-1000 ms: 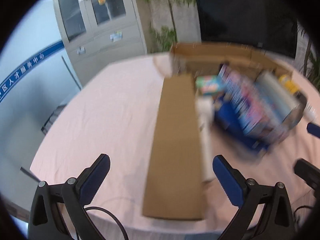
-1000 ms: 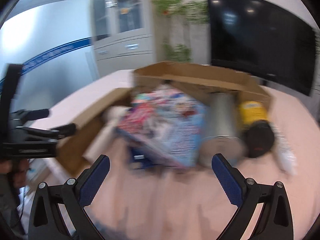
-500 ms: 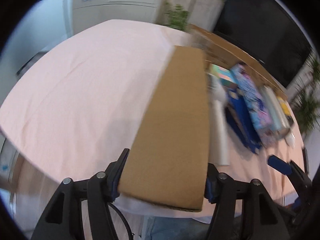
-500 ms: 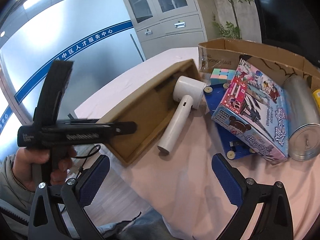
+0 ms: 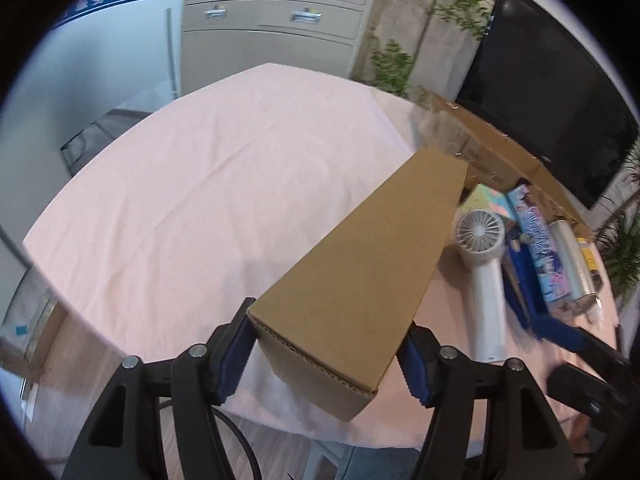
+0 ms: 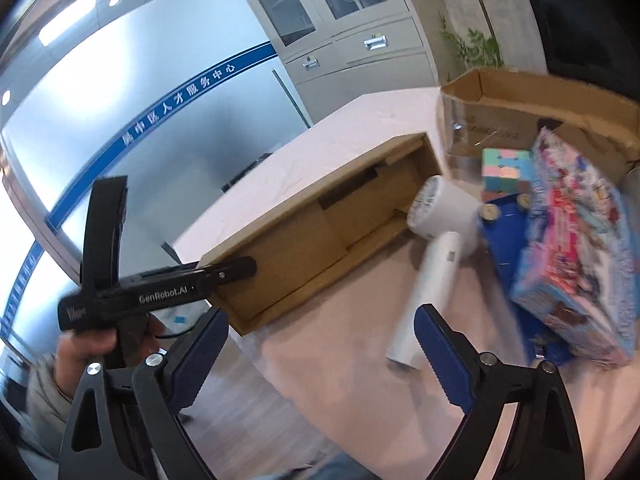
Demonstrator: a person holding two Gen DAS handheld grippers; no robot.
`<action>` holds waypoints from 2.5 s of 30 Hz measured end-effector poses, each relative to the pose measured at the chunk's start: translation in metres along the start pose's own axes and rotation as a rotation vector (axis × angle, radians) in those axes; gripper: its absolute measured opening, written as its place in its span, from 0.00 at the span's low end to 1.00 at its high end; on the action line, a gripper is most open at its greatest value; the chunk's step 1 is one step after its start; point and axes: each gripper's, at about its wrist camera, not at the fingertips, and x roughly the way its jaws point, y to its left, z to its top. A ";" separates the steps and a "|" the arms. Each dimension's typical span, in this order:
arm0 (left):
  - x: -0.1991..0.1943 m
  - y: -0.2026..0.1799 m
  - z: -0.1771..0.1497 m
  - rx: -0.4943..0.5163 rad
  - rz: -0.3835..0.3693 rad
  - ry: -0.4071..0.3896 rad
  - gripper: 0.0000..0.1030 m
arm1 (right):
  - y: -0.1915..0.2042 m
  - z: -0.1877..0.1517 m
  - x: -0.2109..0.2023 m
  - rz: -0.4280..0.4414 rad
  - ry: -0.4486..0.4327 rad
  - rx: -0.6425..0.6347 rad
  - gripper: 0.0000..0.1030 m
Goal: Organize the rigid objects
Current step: 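Grasp the long cardboard insert tray by its edge with the left gripper, then lift the cardboard insert and lower it into the large open box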
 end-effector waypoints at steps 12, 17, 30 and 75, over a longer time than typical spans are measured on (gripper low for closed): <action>0.007 0.015 -0.010 -0.172 -0.231 0.214 0.56 | -0.024 0.002 0.014 -0.062 0.041 0.077 0.79; -0.014 0.022 0.009 -0.044 0.043 0.080 0.66 | -0.023 0.005 0.041 -0.027 0.121 0.085 0.73; 0.014 -0.020 -0.024 0.081 -0.270 0.278 0.13 | 0.003 0.016 0.050 -0.086 0.110 0.034 0.51; 0.228 -0.179 0.227 0.339 0.015 0.234 0.06 | -0.293 0.302 0.097 -0.325 0.156 0.297 0.12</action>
